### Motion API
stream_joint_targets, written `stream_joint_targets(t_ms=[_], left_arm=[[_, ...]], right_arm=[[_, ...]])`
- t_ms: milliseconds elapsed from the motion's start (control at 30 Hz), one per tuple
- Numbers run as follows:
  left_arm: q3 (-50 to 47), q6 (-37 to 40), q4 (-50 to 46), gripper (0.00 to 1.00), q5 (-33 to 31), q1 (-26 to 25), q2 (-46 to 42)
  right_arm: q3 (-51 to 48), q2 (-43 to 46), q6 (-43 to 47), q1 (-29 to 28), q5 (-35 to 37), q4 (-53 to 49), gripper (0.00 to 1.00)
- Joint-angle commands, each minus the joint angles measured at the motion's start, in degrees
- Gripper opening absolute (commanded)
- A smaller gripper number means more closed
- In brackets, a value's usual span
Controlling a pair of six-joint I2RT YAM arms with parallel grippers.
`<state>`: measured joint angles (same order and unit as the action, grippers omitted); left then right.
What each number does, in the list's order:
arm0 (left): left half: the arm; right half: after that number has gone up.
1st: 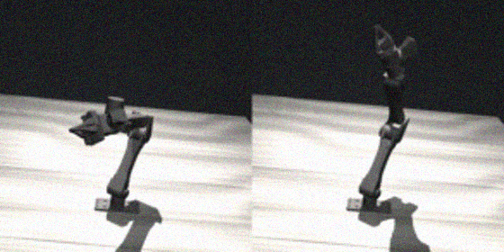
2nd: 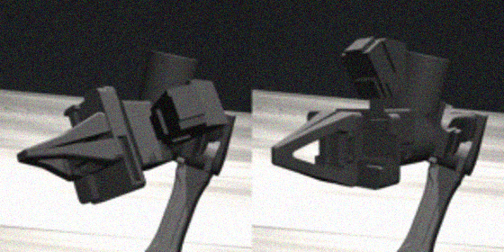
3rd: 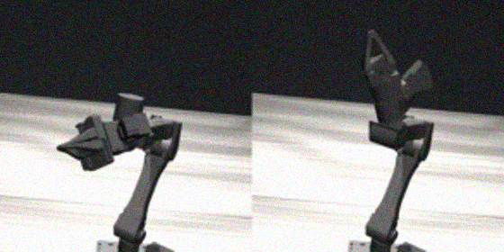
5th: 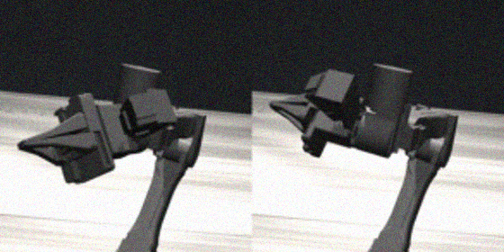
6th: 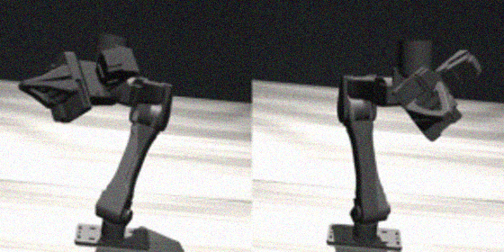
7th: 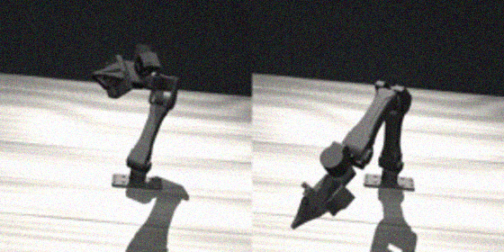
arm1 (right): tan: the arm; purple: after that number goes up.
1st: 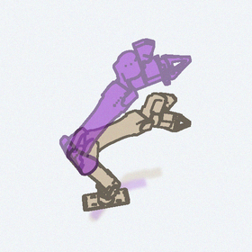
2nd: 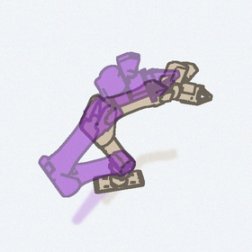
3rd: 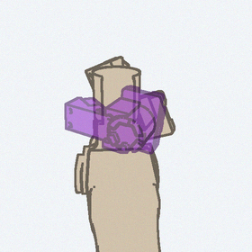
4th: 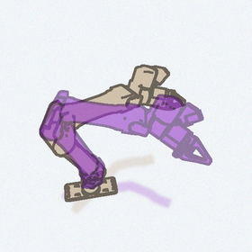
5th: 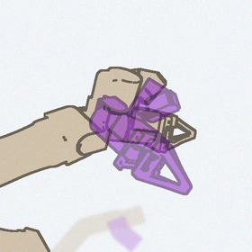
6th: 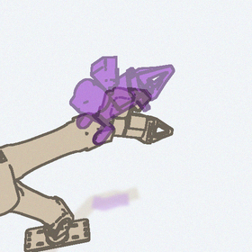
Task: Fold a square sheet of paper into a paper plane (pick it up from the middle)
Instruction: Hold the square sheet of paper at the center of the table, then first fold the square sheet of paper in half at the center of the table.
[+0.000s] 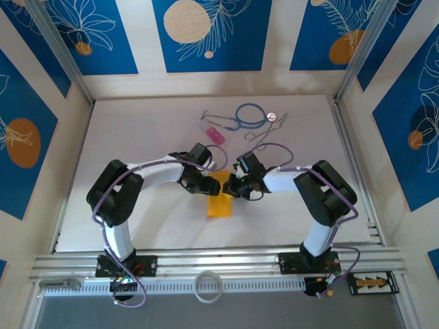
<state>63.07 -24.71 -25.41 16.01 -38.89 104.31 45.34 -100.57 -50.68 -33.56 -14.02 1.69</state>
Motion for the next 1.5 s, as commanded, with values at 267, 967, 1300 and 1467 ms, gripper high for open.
stream_joint_targets(t_ms=[267, 967, 1300, 1467], left_arm=[[-9.0, -16.9, 15.3, 0.59, 4.2, 0.4, -2.7], [-12.7, -24.7, 25.9, 0.49, 8.5, 0.2, -5.0], [-11.5, -24.5, 22.9, 0.48, 6.9, -0.1, -4.3], [-13.1, -23.7, 19.9, 0.56, -0.3, -0.2, -10.2]], right_arm=[[1.1, -2.0, 14.5, 5.4, -7.1, -9.1, 0.00], [0.0, -2.1, 10.5, 5.7, -6.8, -7.1, 0.00], [-0.4, -2.1, 10.1, 5.8, -6.8, -7.0, 0.00], [-0.8, -1.8, 9.9, 5.9, -6.5, -6.9, 0.00]])
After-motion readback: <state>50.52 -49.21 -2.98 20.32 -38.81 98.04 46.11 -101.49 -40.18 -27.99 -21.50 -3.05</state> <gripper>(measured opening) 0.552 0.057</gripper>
